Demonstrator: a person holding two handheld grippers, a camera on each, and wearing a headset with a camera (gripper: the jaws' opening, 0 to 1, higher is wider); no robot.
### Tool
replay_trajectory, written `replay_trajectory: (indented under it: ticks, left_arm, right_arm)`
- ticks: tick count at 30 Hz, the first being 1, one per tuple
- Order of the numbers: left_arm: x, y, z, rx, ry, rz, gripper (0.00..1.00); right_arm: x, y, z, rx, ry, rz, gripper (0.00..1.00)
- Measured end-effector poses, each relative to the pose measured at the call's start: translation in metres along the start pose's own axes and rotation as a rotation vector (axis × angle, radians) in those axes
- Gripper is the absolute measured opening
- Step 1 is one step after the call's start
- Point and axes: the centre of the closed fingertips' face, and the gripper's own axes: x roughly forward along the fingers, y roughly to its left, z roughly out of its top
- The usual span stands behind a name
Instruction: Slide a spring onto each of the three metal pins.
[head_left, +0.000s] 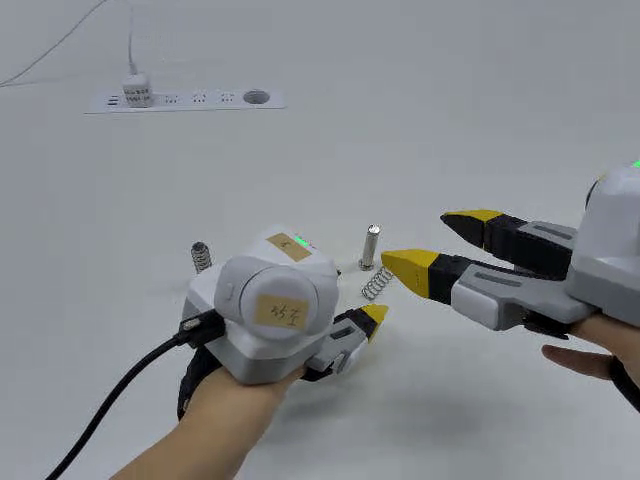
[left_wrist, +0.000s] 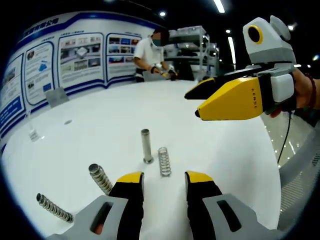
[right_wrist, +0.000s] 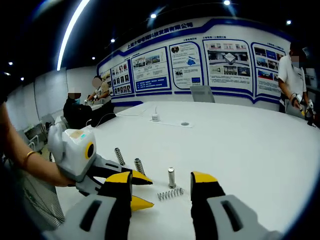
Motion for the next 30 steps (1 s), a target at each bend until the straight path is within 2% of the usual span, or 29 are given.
replay_trajectory:
  ticks: [5, 13, 21, 23, 27, 30]
  left_arm:
    - [0.006, -0.002, -0.001, -0.002, 0.004, -0.005, 0.32]
    - [0.014, -0.004, -0.005, 0.023, 0.017, -0.006, 0.27]
    - [0.022, 0.000, -0.001, 0.016, 0.016, 0.007, 0.21]
    - [0.023, 0.001, -0.004, 0.013, 0.047, 0.016, 0.18]
    - [0.024, 0.002, -0.005, 0.011, 0.061, 0.016, 0.15]
    - [0.024, 0.002, -0.004, 0.000, 0.057, 0.014, 0.13]
  right_arm:
    - [-0.004, 0.000, -0.001, -0.028, 0.001, -0.014, 0.48]
    - [-0.009, 0.004, -0.006, -0.039, 0.007, -0.006, 0.48]
    - [-0.016, 0.002, -0.011, -0.030, 0.014, -0.019, 0.49]
    - [-0.018, 0.000, -0.012, -0.023, 0.016, -0.026, 0.49]
    - [-0.020, -0.002, -0.011, -0.017, 0.011, -0.031, 0.49]
    - [-0.020, -0.002, -0.012, -0.021, 0.013, -0.033, 0.49]
